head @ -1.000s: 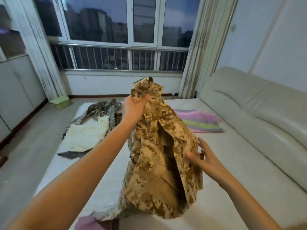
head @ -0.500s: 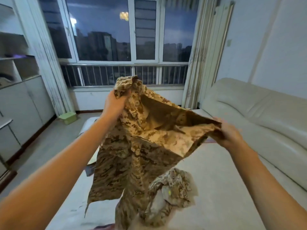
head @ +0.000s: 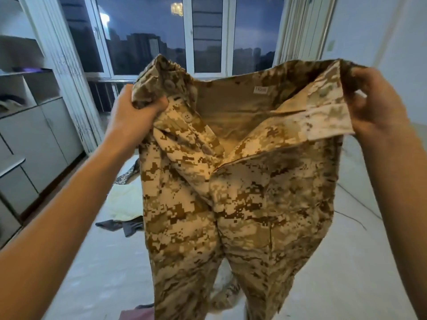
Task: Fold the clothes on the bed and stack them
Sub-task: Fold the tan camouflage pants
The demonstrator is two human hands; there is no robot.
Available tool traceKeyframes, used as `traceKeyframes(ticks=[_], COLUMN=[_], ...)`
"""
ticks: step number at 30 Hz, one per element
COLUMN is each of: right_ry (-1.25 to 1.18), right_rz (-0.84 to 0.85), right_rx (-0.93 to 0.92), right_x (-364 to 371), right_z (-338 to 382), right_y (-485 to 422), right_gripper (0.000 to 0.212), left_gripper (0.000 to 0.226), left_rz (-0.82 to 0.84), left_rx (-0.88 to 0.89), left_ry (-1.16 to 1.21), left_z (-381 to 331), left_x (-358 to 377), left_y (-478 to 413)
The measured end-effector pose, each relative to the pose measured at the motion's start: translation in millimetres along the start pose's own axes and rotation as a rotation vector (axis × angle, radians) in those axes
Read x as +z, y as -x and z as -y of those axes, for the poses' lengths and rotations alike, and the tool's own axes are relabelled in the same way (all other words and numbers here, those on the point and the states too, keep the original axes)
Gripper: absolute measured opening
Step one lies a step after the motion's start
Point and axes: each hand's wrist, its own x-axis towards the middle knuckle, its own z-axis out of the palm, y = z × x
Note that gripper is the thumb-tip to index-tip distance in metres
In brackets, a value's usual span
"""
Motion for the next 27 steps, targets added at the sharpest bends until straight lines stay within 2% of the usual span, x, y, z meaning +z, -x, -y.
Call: traceKeyframes(ticks=[3,6,8,10,11,13,14,19,21,23,25,27], right_ry=[0.050,0.196,0.272,0.308,0.341,0.479,0.568,1.068,1.332,1.491,1.521,1.498], right_rz=[-0.051,-0.163,-0.167,-0.058,0.001,0.063,0.102,0.350,0.422,0.428,0.368,0.344], right_rx=[0.166,0.387,0.520,0.590,0.627,0.714,0.768,1.123,1.116,1.064,1.016,0.949], right_x=[-11.8,-46.5,-77.8,-112.9,-131.1,-177.3,-202.6,-328.6,-369.5,-391.8,-397.2,-390.3], right_z=[-45.1,-124.1,-193.7,-272.6,-314.3,-397.0,-436.6,-566.4,-596.2,-615.6,-626.9,-632.3], right_y=[-33.6,-75.3,-98.0,-110.6,-110.8,-96.3,-79.5,60.2,107.8,131.2,135.1,133.1], right_gripper=[0.011,0.025,0.025,0.012,0.013,0.052,0.063,0.074,0.076,0.082,0.085,0.087], left_gripper=[0.031,0.042,0.047,0.052,0.056,0.067,0.071,0.065,0.069,0.075,0.077,0.074], left_rz=[0.024,0.073,0.144,0.212,0.229,0.253,0.286,0.517,0.547,0.445,0.317,0.242], left_rx=[-0.108,-0.255,-0.376,-0.546,-0.627,-0.743,-0.788,-1.011,-1.100,-1.094,-1.049,-1.112], left_ry=[-0.103,-0.312,-0.413,-0.440,-0.421,-0.380,-0.382,-0.500,-0.598,-0.695,-0.622,-0.477], left_z=[59.1,154.0,225.6,295.9,328.9,392.7,423.8,532.2,561.2,579.1,589.1,597.5], left_x=[37.8,80.7,109.8,137.6,150.6,172.2,179.7,165.3,153.5,151.7,156.3,157.2], left_y=[-9.2,-0.8,11.4,25.1,34.5,65.4,90.7,270.4,328.8,364.5,378.5,381.9])
